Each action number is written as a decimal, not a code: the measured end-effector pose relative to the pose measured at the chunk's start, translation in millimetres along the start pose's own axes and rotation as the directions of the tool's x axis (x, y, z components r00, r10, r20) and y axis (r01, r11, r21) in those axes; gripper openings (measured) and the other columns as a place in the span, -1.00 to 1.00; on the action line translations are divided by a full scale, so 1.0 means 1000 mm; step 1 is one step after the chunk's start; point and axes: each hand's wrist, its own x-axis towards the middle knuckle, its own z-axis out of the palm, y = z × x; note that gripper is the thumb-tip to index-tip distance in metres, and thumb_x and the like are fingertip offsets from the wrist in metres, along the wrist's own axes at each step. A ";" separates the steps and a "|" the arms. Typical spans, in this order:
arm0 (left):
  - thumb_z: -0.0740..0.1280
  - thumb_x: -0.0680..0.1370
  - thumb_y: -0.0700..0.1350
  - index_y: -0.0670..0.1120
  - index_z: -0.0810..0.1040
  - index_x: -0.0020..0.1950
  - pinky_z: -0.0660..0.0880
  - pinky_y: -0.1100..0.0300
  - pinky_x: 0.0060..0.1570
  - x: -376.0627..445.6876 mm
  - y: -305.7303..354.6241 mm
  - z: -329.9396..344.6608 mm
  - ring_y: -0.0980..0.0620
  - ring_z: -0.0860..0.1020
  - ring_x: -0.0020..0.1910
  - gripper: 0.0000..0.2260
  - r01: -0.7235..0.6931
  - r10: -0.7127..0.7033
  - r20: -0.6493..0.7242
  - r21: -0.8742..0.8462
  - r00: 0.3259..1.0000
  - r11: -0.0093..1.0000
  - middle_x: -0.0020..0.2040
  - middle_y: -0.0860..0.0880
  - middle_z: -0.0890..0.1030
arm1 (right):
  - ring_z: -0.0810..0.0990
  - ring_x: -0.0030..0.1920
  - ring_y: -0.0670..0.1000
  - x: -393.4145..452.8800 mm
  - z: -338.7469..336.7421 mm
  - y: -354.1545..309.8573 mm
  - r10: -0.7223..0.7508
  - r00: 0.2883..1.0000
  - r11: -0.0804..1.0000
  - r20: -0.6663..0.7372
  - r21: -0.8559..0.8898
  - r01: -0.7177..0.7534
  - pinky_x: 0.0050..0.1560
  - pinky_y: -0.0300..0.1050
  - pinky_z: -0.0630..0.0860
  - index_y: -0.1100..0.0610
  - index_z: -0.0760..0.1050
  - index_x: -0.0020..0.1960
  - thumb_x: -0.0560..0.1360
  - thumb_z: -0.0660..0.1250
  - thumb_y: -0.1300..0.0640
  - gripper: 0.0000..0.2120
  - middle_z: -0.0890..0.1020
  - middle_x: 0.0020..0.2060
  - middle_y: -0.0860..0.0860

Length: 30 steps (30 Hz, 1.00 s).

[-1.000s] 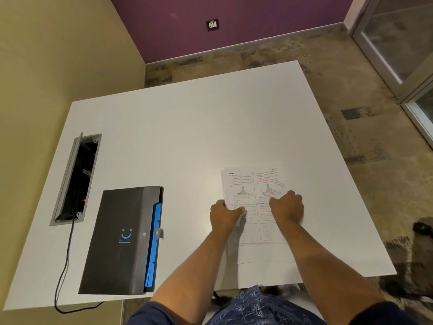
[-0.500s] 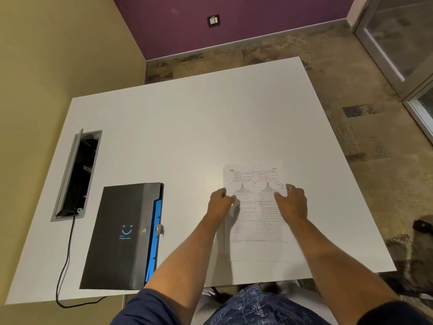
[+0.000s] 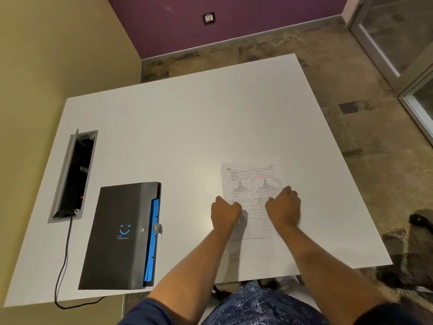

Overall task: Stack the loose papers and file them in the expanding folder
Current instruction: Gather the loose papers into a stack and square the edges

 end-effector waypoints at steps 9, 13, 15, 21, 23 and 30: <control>0.46 0.47 0.05 -0.12 0.43 -0.10 0.27 0.24 -0.42 0.002 -0.001 -0.006 0.10 0.44 -0.32 -0.70 0.076 -0.077 -0.006 -0.071 0.997 0.995 -0.29 0.09 0.44 | 0.69 0.11 0.29 0.028 -0.011 0.006 0.153 0.983 0.952 0.104 0.252 -0.175 0.06 0.04 0.62 0.28 0.59 0.15 0.49 0.49 -0.09 -0.54 0.72 0.10 0.21; 0.48 0.47 0.01 -0.15 0.49 -0.06 0.29 0.28 -0.42 -0.001 -0.005 -0.003 0.00 0.55 -0.19 -0.72 0.047 -0.048 -0.010 -0.079 0.999 0.996 -0.21 0.06 0.53 | 0.75 0.00 0.21 0.027 -0.004 0.008 0.154 0.948 0.873 0.278 0.412 -0.263 0.08 0.06 0.69 0.17 0.64 0.16 0.38 0.57 -0.16 -0.49 0.77 0.01 0.11; 0.50 0.47 -0.01 -0.19 0.53 0.06 0.35 0.30 -0.39 0.001 -0.006 -0.006 -0.05 0.61 -0.08 -0.68 0.045 -0.044 0.012 -0.084 0.999 0.995 -0.05 -0.03 0.62 | 0.78 -0.11 0.15 0.026 0.000 0.014 0.131 0.934 0.830 0.333 0.479 -0.287 0.05 0.12 0.73 0.08 0.68 0.08 0.33 0.59 -0.16 -0.56 0.79 -0.09 0.03; 0.59 0.37 -0.04 -0.23 0.53 0.26 0.62 -0.04 0.19 0.005 -0.017 -0.009 -0.15 0.64 0.19 -0.45 0.070 -0.056 0.101 -0.142 0.993 0.987 0.23 -0.14 0.60 | 0.81 -0.18 0.16 0.029 0.003 0.040 0.085 0.932 0.600 0.354 0.728 -0.331 -0.06 0.12 0.75 0.17 0.73 -0.03 0.29 0.70 0.15 -0.70 0.81 -0.15 0.09; 0.59 0.37 -0.03 -0.22 0.52 0.28 0.60 -0.07 0.24 0.004 -0.020 -0.011 -0.15 0.61 0.23 -0.44 0.061 -0.041 0.119 -0.166 0.992 0.984 0.27 -0.15 0.57 | 0.81 -0.13 0.17 0.030 0.002 0.045 0.012 0.914 0.533 0.405 0.771 -0.348 -0.07 0.07 0.73 0.19 0.72 0.04 0.33 0.68 0.22 -0.69 0.81 -0.09 0.11; 0.54 0.30 -0.01 -0.14 0.52 0.30 0.59 -0.06 0.26 -0.005 -0.028 -0.014 -0.15 0.61 0.20 -0.41 0.000 0.027 0.120 -0.218 0.992 0.976 0.30 -0.14 0.47 | 0.80 -0.09 0.08 0.024 0.003 0.035 -0.255 0.820 0.639 0.513 0.726 -0.255 -0.03 -0.03 0.69 0.18 0.67 0.25 0.52 0.48 0.37 -0.68 0.80 -0.04 0.06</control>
